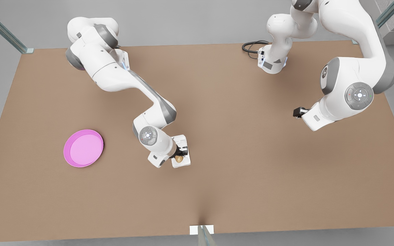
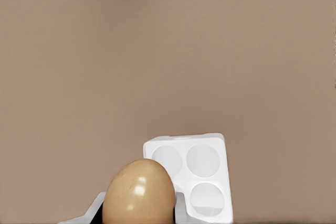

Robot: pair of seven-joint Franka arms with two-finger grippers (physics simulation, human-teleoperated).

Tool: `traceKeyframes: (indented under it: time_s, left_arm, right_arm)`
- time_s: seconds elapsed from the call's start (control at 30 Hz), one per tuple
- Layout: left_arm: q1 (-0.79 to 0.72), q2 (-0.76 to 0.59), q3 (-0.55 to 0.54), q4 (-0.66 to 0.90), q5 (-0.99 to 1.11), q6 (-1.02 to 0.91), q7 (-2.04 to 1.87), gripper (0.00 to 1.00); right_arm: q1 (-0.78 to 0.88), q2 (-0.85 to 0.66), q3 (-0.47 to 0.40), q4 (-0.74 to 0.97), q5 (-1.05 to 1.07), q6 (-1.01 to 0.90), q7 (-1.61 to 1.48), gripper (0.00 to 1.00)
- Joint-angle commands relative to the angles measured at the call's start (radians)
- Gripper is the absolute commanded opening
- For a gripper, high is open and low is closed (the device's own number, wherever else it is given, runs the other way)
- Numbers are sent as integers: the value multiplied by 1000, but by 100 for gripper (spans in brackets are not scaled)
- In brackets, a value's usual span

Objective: Pack egg into the box and close the box lid

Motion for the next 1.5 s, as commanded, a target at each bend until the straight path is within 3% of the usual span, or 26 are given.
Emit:
traceKeyframes:
  time_s: [0.0,0.4,0.43,0.47,0.6,0.67,0.7,0.73,0.77,0.8,0.83,0.9,0.93,0.97,1.0,1.03,1.07,1.1,1.17,1.23,1.47]
  left_arm:
    - [0,-1,0,0,1,1,0,100]
    - [0,0,0,-3,1,6,1,100]
    - [0,3,0,-3,1,6,1,100]
    - [0,3,0,-3,1,6,1,100]
    - [0,3,0,-3,1,6,1,100]
    - [0,5,0,-3,1,6,0,100]
    - [0,5,0,-3,1,6,0,100]
    - [0,5,0,-3,1,6,0,100]
    - [0,5,0,-3,1,6,0,100]
    - [0,5,0,-3,1,6,0,100]
    - [0,5,0,-3,1,6,0,100]
    - [0,31,-18,-1,1,-3,-12,100]
    - [-61,53,-52,0,1,-121,-49,100]
    - [-254,75,-55,2,-16,-256,-214,100]
    - [-434,131,-55,10,-103,-264,-481,100]
    - [-531,191,-55,62,-311,-227,-794,49]
    - [-592,212,-55,66,-372,-128,-932,23]
    - [-638,237,-55,66,-420,-79,-1056,21]
    - [-715,318,-57,71,-567,226,-1453,21]
    - [-770,393,-57,71,-570,498,-1601,21]
    - [-833,576,-49,71,-483,865,-1603,21]
  right_arm:
    - [4,-3,0,-33,-12,28,366,42]
    - [5,19,-2,-84,-66,79,368,44]
    - [5,19,-2,-84,-66,79,368,69]
    - [2,19,-2,-84,-66,76,366,100]
    - [5,16,-2,-72,-66,70,363,100]
    - [5,5,3,8,-238,76,342,100]
    - [-44,-33,10,92,-256,70,146,100]
    - [-148,-119,35,102,-247,50,-239,100]
    - [-249,-275,21,102,-235,-183,-539,100]
    - [-232,-426,-180,66,-173,-534,-577,100]
    - [-291,-591,-246,-162,-61,-595,-582,100]
    - [-335,-665,-244,-244,-9,-588,-571,100]
    - [-344,-665,-241,-196,-23,-607,-577,100]
    - [-363,-650,-247,-135,-29,-624,-580,100]
    - [-371,-650,-244,-132,-11,-624,-580,100]
    - [-375,-648,-244,-132,-11,-624,-580,100]
    - [-378,-648,-244,-130,-9,-622,-580,100]
    - [-378,-648,-244,-130,-8,-622,-580,100]
    - [-380,-648,-244,-130,-9,-622,-580,100]
    - [-383,-648,-246,-129,-8,-622,-580,100]
    - [-407,-648,-243,-127,-6,-622,-580,100]
